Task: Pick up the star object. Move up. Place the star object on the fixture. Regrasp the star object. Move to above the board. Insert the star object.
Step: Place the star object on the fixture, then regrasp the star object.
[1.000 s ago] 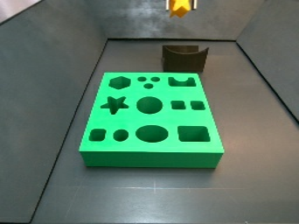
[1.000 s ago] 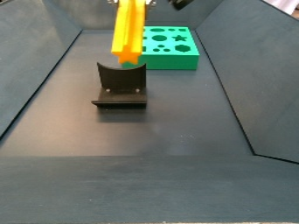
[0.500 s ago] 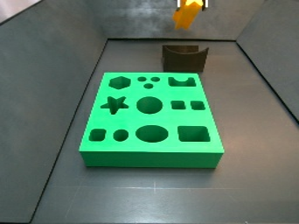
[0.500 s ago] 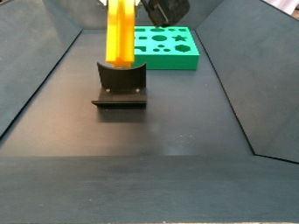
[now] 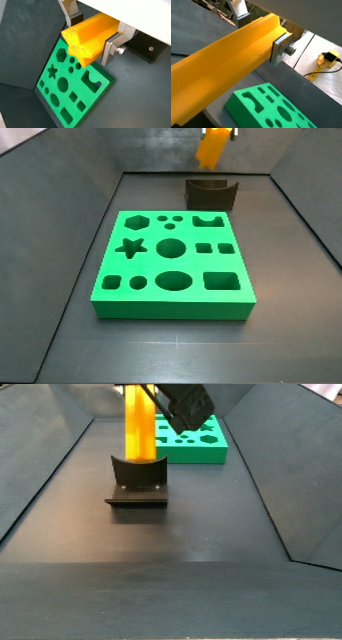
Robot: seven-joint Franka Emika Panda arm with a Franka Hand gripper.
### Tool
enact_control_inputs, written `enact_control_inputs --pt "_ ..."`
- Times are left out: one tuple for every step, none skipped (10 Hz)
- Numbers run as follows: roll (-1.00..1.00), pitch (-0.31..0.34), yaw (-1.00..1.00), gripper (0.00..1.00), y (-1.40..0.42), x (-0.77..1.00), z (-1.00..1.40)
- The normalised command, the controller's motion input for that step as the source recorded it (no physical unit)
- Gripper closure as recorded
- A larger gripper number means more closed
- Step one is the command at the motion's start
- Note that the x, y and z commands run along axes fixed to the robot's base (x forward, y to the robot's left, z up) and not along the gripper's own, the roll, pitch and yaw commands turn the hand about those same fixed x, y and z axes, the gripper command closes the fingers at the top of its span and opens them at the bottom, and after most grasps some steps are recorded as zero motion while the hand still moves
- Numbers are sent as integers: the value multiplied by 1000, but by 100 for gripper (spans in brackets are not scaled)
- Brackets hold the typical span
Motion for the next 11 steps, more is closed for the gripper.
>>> enact_control_inputs --pt "-126 14 -126 100 27 97 -1000" --pt "-114 -16 -117 100 29 115 -1000" --pt "-101 -46 -104 100 28 115 -1000" --pt "-89 -79 -87 100 27 113 -1000" --pt "-79 -107 -60 100 19 99 -838" --pt "-70 -108 -37 100 11 86 -653" --pt "-60 -97 -6 100 8 74 -413" --pt "-53 -90 7 100 8 67 -306" --pt "0 0 0 0 0 0 0" --pt "11 -82 26 0 0 0 1000" --pt "13 -82 28 0 0 0 1000"
